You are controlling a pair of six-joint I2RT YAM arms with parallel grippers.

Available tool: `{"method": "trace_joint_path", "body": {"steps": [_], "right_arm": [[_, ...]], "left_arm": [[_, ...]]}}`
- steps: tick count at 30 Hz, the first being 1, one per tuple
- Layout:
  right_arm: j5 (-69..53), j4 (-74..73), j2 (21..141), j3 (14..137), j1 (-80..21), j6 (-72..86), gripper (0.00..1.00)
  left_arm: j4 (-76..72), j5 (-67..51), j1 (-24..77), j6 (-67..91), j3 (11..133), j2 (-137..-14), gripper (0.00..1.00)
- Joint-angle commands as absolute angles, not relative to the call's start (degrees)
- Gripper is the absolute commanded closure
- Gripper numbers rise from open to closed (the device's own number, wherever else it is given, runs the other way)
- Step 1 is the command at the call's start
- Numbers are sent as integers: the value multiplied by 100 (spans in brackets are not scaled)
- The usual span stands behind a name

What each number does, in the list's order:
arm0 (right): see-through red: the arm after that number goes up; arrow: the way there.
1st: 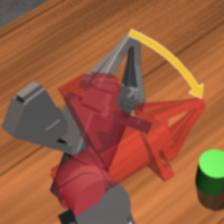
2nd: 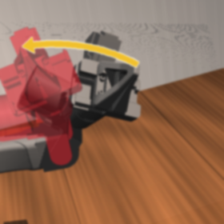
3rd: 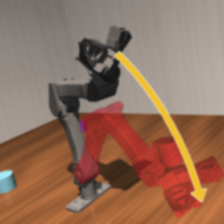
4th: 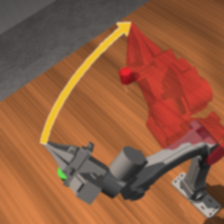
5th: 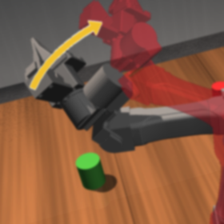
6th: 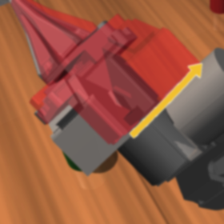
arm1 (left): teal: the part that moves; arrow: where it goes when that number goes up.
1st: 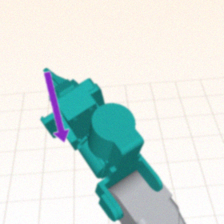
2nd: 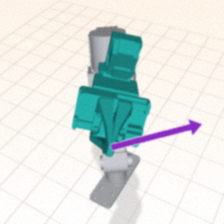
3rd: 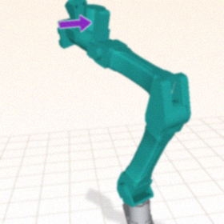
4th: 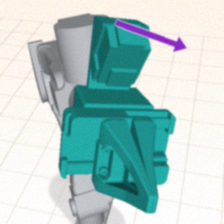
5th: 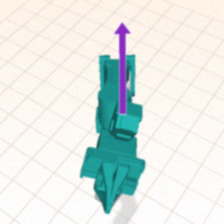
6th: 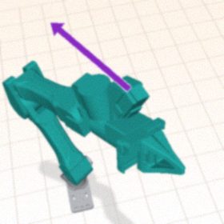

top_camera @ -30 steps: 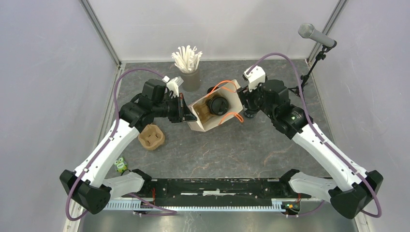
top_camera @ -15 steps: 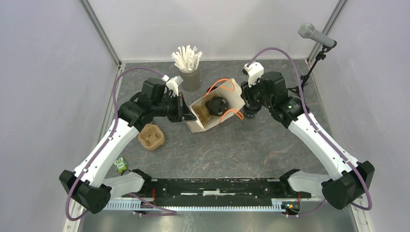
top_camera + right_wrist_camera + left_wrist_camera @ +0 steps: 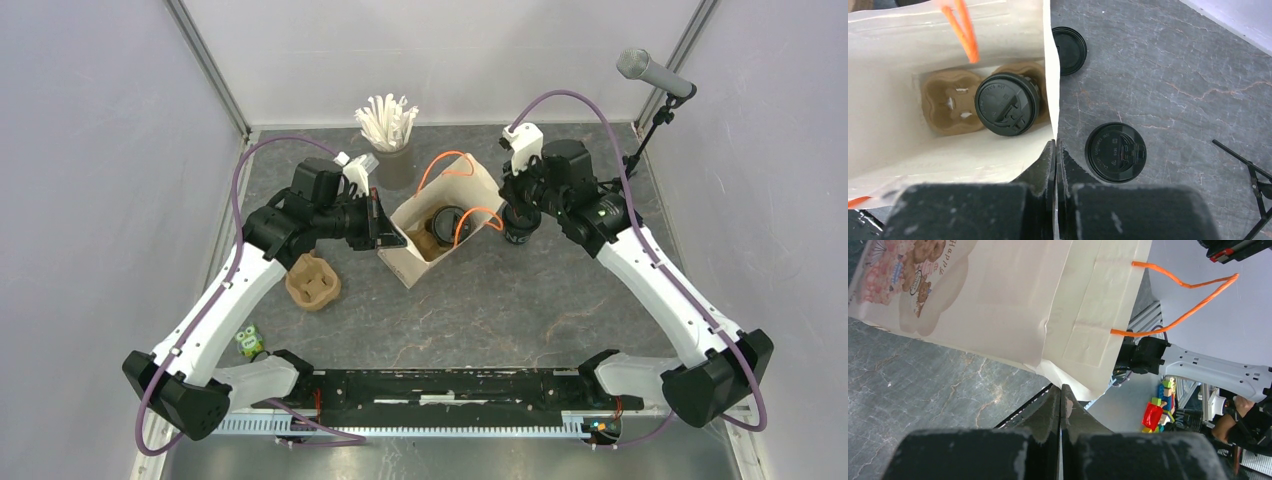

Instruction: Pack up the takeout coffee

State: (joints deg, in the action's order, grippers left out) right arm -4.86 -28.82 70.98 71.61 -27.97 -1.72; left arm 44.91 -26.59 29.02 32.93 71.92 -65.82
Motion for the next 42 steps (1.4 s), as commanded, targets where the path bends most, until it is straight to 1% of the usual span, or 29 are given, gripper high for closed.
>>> {"method": "trace_joint_path", "body": {"steps": [1, 8, 11, 20, 26, 27, 32, 35, 39, 42], "right_arm": [[-750, -2959, 7120, 7610, -2767, -104, 100], [-906, -3445, 7236, 7875, -2768, 237, 100], [-1081, -3469, 7163, 7927, -2769, 268, 100], [-1084, -3697, 7035, 7910, -2773, 516, 100], [-1230, -3621, 6952, 7908, -2769, 759, 100], [-1244, -3619, 6952, 7906, -2769, 786, 99], [-1191, -3574, 6955, 7760, -2774, 884, 84], [-1147, -3531, 6943, 7675, -2766, 931, 80], [-1090, -3480, 6939, 7727, -2769, 946, 73], [-958, -3510, 6938, 7887, -2770, 919, 64]], "left_arm": [[4482, -2729, 2919, 3170, 7362, -6543, 98], [4647, -2932, 2928, 3523, 7298, -6423, 98], [4815, -2813, 2920, 3598, 7256, -6308, 98], [5331, -2786, 2920, 3556, 7282, -6171, 98], [5297, -2790, 2922, 3694, 7123, -5965, 97], [5291, -2786, 2919, 3688, 7111, -5967, 97], [5220, -2773, 2920, 3653, 7065, -5898, 92], [5195, -2699, 2920, 3674, 7053, -5836, 91], [5194, -2681, 2919, 3654, 7075, -5867, 86], [5196, -2685, 2922, 3653, 7100, -5890, 83]]}}
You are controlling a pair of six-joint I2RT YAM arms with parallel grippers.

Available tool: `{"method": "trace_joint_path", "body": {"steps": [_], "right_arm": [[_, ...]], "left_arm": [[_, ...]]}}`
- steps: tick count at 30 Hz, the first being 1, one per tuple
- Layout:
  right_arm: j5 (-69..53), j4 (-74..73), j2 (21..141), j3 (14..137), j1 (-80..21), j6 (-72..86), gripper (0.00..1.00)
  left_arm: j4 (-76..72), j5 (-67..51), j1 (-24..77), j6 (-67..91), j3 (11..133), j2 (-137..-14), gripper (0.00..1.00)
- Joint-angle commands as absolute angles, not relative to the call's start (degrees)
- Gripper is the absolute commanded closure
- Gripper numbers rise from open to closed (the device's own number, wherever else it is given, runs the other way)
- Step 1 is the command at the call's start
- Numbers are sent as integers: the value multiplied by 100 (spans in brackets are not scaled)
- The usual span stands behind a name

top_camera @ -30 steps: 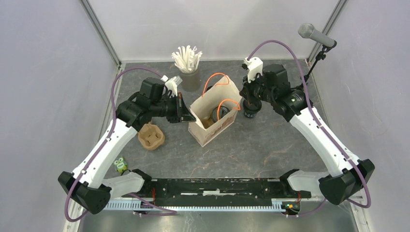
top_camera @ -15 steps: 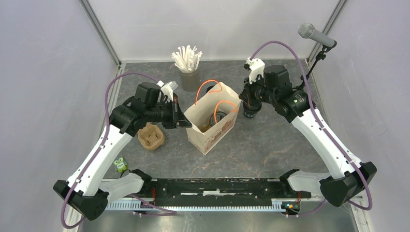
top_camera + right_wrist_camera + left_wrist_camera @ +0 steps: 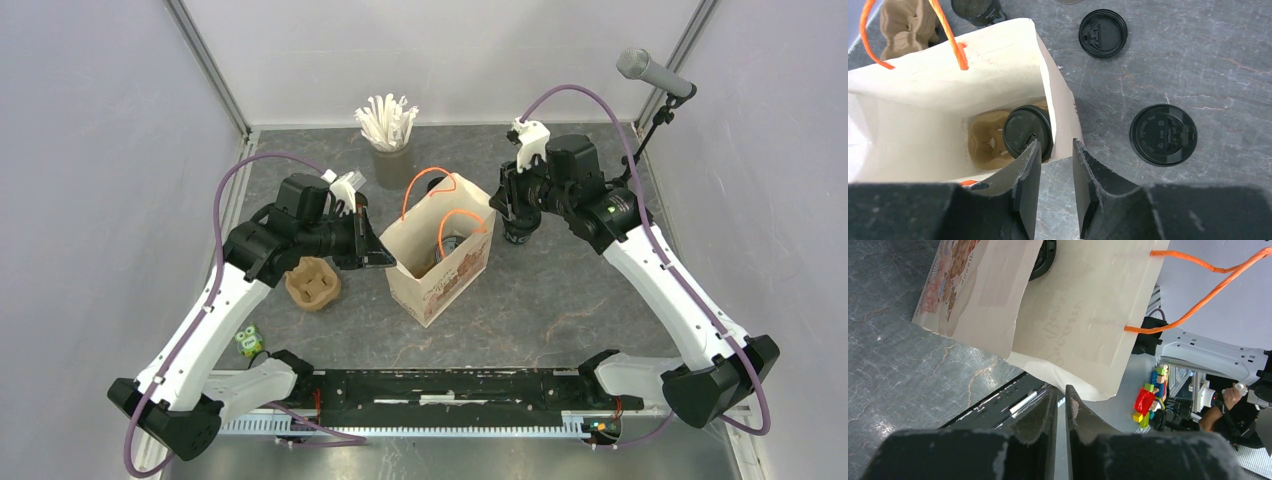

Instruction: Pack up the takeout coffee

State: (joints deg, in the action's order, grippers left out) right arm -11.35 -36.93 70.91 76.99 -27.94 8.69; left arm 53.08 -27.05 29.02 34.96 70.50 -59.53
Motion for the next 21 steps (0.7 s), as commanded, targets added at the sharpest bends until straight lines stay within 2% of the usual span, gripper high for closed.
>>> {"method": "trace_joint_path", "body": {"steps": [1, 5, 9, 10, 11, 16, 17, 18, 21], "right_arm": [[-896, -3521, 6941, 7960, -2769, 909, 59], [-463, -3593, 6926, 8300, -2773, 945, 46], [-146, -3233, 6719, 8322, -2761, 1013, 30], [-122, -2975, 6618, 8166, -2764, 956, 18], [-41, -2663, 6454, 7961, -2760, 903, 2], [1072, -2299, 6311, 7772, -2760, 730, 2], [1193, -2333, 6325, 7793, -2760, 659, 2], [1381, -2365, 6347, 7789, -2760, 650, 2], [1919, -2613, 6390, 7801, -2752, 863, 2]], "left_arm": [[5194, -2673, 2924, 3650, 7113, -5889, 80], [5225, -2625, 2918, 3626, 7233, -5910, 63], [5461, -2462, 2919, 3484, 7602, -6023, 53], [5533, -2440, 2919, 3427, 7744, -6054, 52], [5616, -2403, 2919, 3382, 7888, -6100, 49], [5670, -2204, 2923, 3263, 8557, -6229, 34], [5678, -2162, 2919, 3208, 8638, -6228, 28], [5682, -2117, 2918, 3150, 8710, -6226, 3], [5742, -1933, 2919, 2989, 8886, -6162, 0]]}}
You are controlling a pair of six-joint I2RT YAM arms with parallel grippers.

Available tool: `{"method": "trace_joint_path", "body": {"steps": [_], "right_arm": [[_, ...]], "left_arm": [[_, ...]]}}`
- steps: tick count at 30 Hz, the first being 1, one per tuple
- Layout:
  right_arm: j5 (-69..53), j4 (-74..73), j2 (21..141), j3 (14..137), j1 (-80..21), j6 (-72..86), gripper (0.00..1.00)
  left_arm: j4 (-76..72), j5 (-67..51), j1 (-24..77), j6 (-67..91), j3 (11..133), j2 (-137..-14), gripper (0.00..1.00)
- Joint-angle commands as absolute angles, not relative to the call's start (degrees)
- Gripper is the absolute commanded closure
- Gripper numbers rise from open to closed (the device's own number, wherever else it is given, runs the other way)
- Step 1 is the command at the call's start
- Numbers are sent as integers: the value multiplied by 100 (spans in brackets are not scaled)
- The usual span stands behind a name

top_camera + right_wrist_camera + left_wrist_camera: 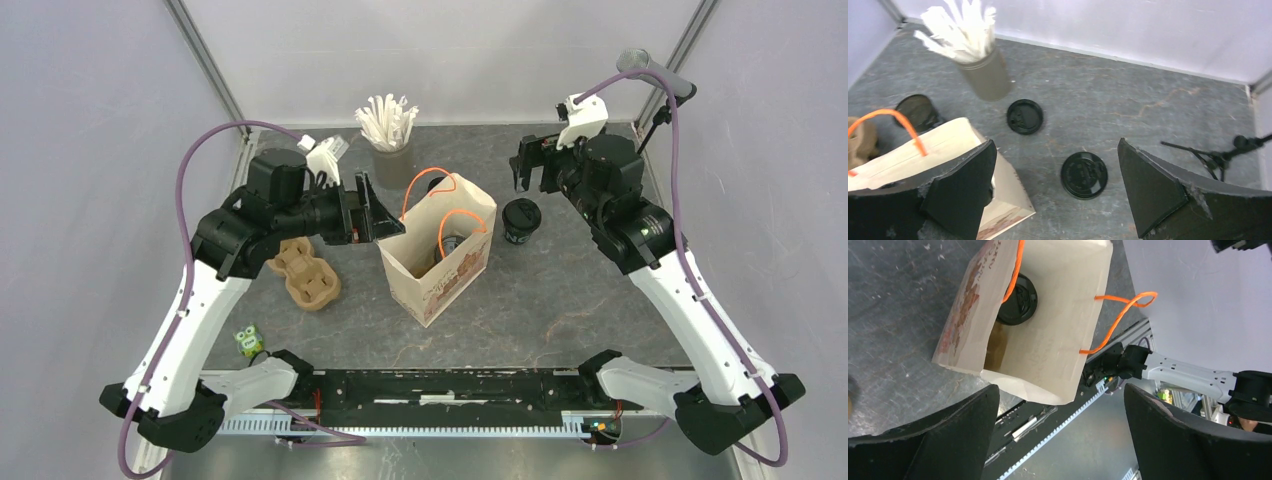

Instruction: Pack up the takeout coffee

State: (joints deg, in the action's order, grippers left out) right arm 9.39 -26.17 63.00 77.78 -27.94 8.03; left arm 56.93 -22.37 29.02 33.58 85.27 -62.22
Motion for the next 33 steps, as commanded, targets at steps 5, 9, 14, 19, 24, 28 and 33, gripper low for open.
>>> {"method": "trace_joint_path", "body": {"steps": [5, 9, 14, 19, 24, 28, 33], "right_arm": [[2724, -3210, 6676, 7945, -2662, 829, 2], [2783, -3884, 6984, 7912, -2445, 955, 2], [2748, -3788, 7068, 7707, -2186, 809, 2], [2600, -3384, 7403, 7572, -1771, 365, 2], [2404, -3095, 7652, 7252, -1526, 94, 2], [2024, -2898, 7701, 7007, -1410, -129, 2], [1231, -2887, 8054, 7312, -1371, 166, 7]], "left_arm": [[5769, -1683, 2923, 2826, 9005, -5931, 0], [5830, -1597, 2922, 2895, 8821, -5647, 0], [6454, -1197, 2918, 2638, 9159, -5615, 0], [6763, -459, 2923, 2302, 9401, -5546, 0], [6983, 118, 2918, 2575, 9198, -5520, 0], [6638, -155, 2924, 2889, 8808, -5377, 0], [6930, 227, 2913, 2988, 8768, -5569, 0]]}}
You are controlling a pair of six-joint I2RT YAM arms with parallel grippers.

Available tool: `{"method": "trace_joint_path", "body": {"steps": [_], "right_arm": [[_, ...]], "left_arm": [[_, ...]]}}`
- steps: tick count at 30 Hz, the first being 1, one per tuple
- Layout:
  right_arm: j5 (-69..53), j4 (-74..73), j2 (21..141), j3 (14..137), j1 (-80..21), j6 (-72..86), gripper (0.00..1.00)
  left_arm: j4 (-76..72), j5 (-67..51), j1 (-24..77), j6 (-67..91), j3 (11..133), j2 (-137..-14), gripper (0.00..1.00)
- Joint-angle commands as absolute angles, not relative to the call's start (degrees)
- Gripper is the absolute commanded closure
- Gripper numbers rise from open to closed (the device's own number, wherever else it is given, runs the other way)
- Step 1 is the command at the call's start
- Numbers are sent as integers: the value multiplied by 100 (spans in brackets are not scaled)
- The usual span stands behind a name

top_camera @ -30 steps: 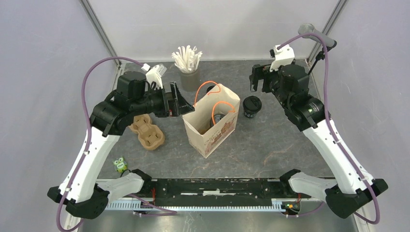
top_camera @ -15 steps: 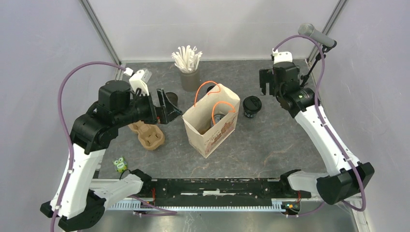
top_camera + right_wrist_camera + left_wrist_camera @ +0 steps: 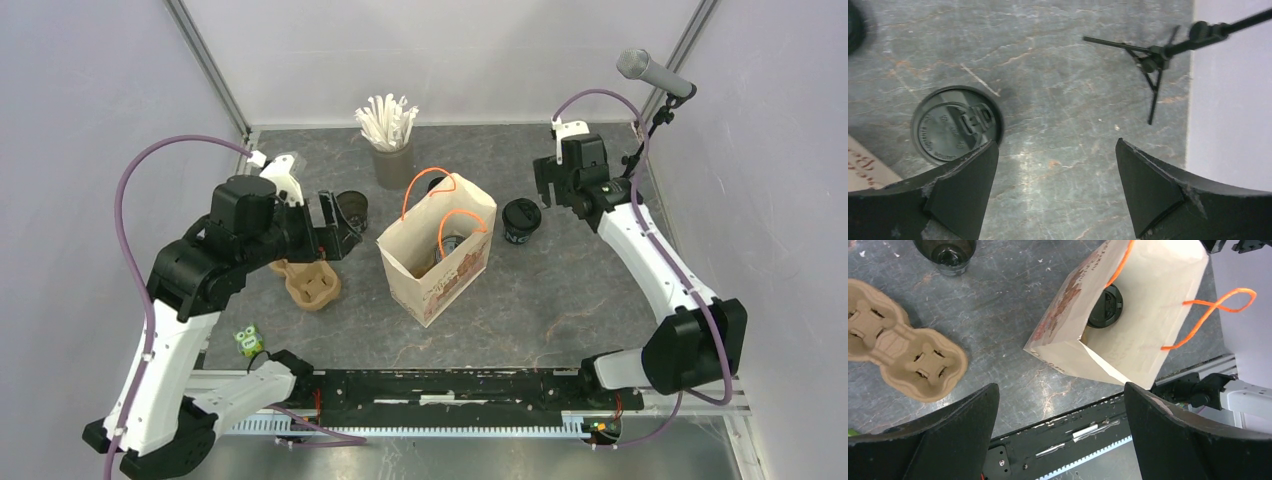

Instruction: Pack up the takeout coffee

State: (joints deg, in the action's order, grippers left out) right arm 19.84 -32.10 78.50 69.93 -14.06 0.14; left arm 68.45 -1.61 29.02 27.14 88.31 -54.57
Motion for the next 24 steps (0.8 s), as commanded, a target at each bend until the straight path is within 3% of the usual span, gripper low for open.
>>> {"method": "trace_joint_path", "body": {"steps": [1, 9, 24], "right_arm": [[980, -2943, 8168, 7432, -1374, 295, 9], [848, -3269, 8916, 8096, -1511, 407, 8], [501, -3388, 9113, 7588, -1862, -122, 3]], "left_arm": [[6972, 179, 2910, 2911, 8759, -5658, 0], [6923, -155, 2914, 2731, 9087, -6156, 0], [6930, 141, 2902, 2409, 8845, -6242, 0]]}}
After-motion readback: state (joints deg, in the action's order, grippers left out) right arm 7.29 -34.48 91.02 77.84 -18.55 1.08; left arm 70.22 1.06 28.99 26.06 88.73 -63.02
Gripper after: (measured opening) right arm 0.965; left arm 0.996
